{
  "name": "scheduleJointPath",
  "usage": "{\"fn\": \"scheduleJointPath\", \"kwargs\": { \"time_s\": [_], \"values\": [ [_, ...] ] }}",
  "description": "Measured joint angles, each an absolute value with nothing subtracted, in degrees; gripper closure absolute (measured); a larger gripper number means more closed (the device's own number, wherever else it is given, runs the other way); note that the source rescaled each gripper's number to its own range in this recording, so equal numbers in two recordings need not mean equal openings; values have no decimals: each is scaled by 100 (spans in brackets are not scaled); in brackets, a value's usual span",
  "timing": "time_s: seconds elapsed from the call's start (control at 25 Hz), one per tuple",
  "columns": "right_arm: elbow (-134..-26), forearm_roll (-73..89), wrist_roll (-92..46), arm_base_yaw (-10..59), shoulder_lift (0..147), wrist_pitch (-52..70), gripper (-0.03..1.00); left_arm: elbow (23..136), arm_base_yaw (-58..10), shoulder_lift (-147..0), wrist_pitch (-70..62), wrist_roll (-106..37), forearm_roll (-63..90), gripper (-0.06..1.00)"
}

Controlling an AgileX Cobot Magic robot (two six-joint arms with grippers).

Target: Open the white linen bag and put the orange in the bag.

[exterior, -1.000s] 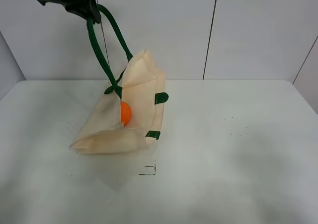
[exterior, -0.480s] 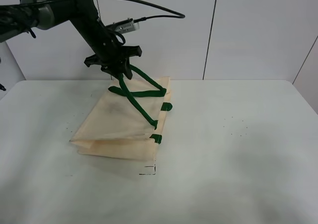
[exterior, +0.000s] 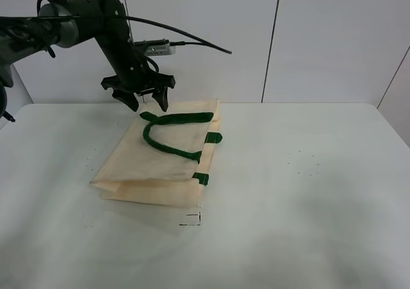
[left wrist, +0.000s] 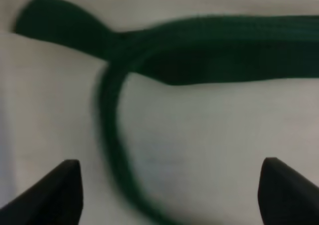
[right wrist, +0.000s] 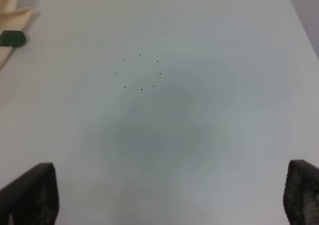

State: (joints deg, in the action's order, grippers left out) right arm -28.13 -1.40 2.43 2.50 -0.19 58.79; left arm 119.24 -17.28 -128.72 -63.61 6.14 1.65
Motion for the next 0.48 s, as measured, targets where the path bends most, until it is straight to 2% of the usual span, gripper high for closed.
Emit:
{"fn": "scheduleJointPath", "kwargs": {
  "time_s": [0.2,0.48],
  "values": [
    [-2813,-140,243,250,-19,5879,-3,11924,-1576,-12872,-6434,733,-88,-5],
    [-2813,-140,243,250,-19,5879,-3,11924,-719,-12872,-6522,752,-115,-5]
  ]
}}
